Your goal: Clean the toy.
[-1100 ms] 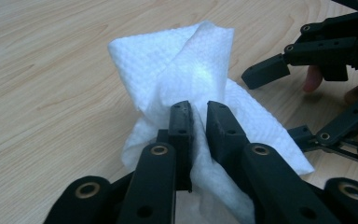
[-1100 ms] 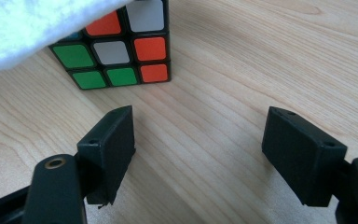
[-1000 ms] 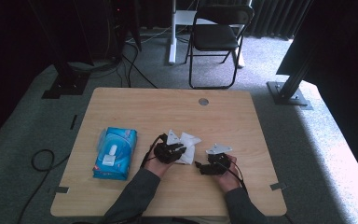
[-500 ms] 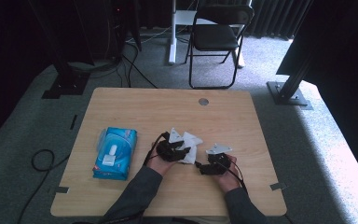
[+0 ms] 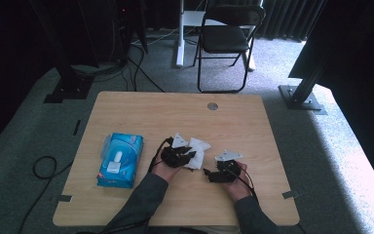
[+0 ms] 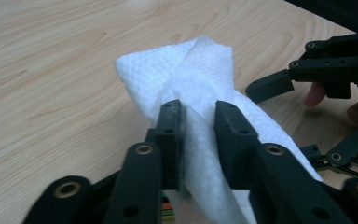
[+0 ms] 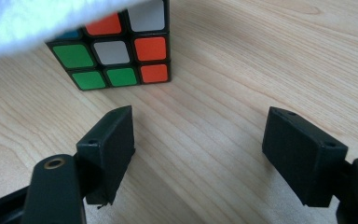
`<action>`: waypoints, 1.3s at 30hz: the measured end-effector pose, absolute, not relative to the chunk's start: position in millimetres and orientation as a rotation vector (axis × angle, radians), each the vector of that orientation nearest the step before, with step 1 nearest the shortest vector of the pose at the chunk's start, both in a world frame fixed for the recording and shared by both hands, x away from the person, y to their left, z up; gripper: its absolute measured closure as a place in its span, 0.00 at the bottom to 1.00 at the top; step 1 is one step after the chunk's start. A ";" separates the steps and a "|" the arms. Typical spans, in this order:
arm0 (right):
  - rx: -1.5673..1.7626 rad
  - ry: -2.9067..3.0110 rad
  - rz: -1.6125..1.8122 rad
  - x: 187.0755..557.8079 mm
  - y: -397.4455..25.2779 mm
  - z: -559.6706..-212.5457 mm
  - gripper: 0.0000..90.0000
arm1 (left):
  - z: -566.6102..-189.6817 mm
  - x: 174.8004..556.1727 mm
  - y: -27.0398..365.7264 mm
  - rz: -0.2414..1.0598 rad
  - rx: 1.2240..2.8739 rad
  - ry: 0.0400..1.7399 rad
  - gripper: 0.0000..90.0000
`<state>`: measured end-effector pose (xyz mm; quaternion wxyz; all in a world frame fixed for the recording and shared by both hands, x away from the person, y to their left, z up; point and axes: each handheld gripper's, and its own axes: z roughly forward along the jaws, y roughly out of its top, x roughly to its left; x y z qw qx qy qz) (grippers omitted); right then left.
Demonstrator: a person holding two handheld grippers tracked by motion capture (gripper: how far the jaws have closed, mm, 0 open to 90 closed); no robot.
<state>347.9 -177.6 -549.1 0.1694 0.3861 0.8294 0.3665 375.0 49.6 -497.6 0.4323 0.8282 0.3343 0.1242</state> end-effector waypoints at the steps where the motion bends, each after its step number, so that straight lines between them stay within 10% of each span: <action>1: 1.095 2.359 1.041 348.2 -176.8 -549.1 0.27 | -497.7 375.9 50.7 0.299 2.060 0.837 0.87; 20: 1.006 2.438 1.118 352.6 -138.7 -548.4 0.20 | -502.1 375.0 55.0 0.222 1.997 0.877 0.96; 27: 0.950 2.411 1.158 350.9 -135.5 -547.0 0.37 | -502.5 372.7 52.4 0.196 1.995 0.866 0.96; 39: 0.943 2.402 1.146 348.7 -134.1 -547.0 0.38 | -497.9 370.0 52.8 0.348 2.059 0.851 0.96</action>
